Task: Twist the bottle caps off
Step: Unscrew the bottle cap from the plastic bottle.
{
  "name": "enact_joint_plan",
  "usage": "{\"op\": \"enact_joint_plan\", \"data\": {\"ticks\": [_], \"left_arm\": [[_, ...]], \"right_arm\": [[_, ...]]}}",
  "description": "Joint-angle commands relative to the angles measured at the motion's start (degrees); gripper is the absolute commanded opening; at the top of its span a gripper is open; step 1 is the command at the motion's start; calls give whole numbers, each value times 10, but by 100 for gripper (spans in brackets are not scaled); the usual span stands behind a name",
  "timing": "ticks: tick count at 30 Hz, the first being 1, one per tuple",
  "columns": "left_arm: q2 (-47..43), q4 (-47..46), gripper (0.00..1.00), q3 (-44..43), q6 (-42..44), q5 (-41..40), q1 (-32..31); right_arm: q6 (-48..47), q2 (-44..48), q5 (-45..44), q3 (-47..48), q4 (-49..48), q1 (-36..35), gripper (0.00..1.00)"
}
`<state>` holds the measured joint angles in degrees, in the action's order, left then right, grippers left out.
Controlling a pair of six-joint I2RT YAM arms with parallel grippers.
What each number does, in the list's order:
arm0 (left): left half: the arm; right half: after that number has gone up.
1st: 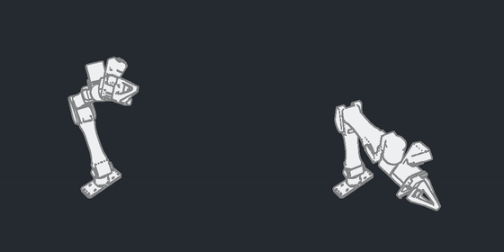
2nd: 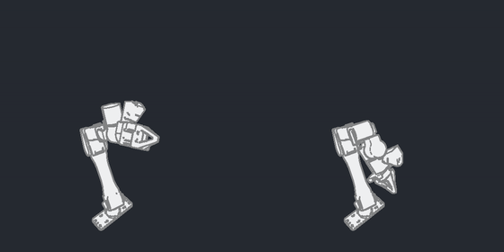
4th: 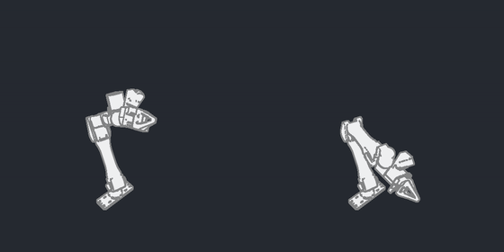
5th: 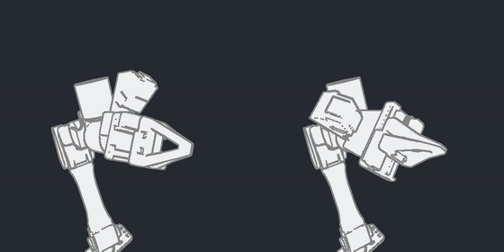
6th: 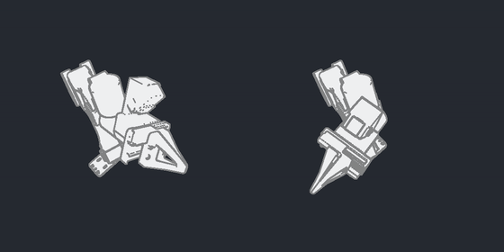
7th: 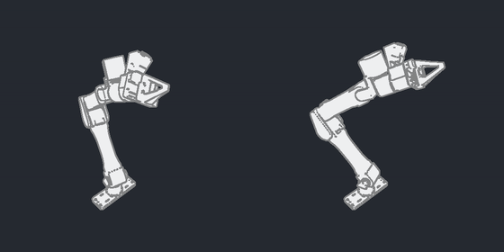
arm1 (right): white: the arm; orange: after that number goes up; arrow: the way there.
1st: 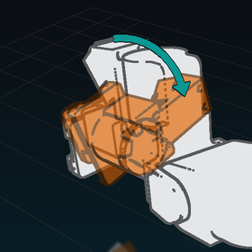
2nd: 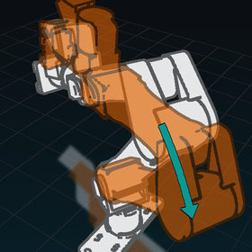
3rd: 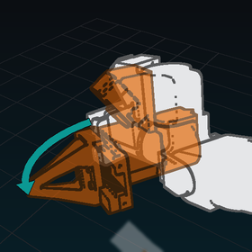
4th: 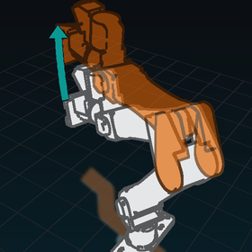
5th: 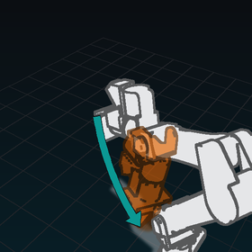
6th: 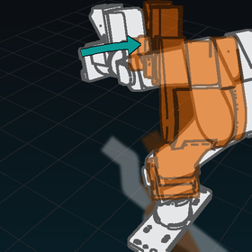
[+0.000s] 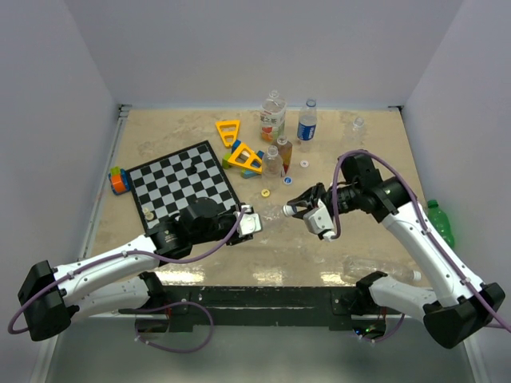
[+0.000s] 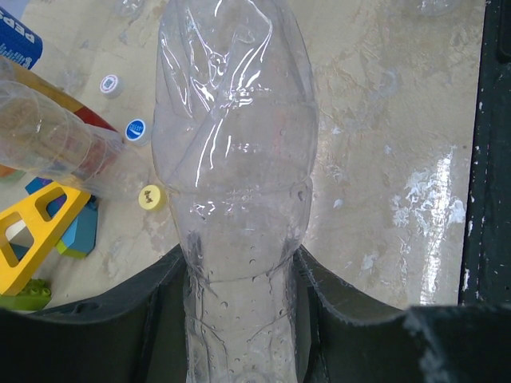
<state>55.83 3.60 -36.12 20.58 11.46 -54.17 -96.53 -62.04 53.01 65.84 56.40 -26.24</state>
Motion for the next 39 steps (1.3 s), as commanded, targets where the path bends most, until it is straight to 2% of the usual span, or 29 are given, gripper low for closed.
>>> {"op": "enact_joint_plan", "data": {"ticks": [1, 4, 7, 9, 11, 13, 22, 23, 28, 33, 35, 39], "left_arm": [[-3, 19, 0, -2, -17, 0, 1], [-4, 20, 0, -4, -18, -6, 2], [-8, 19, 0, -3, -19, -12, 2], [-12, 19, 0, -3, -18, -17, 2], [-13, 19, 0, -3, -19, -22, 2], [-15, 19, 0, -3, -19, -31, 2], [-30, 14, 0, -1, -20, -79, 2], [-30, 13, 0, -1, -20, -81, 2], [-28, 14, 0, -2, -20, -84, 1], [-30, 14, 0, -2, -21, -88, 2], [-30, 14, 0, -2, -21, -88, 2], [-29, 13, 0, -2, -21, -89, 2]], "right_arm": [[13, 26, -13, -4, -67, 13, 3], [40, 34, 16, -5, -74, 16, 11], [62, 42, 32, -3, -75, 27, 27], [91, 50, 30, -4, -86, 33, 41], [135, 59, 31, 1, -99, 40, 60], [171, 66, 39, 4, -103, 47, 68], [338, 110, 45, -2, -132, 100, 73], [374, 112, 47, -4, -139, 103, 73], [697, 77, 27, 1, -255, 108, 74], [761, -3, 129, -4, -235, 108, 74], [806, -21, 108, -11, -262, 106, 73], [818, -56, 97, -6, -265, 89, 73]]}}
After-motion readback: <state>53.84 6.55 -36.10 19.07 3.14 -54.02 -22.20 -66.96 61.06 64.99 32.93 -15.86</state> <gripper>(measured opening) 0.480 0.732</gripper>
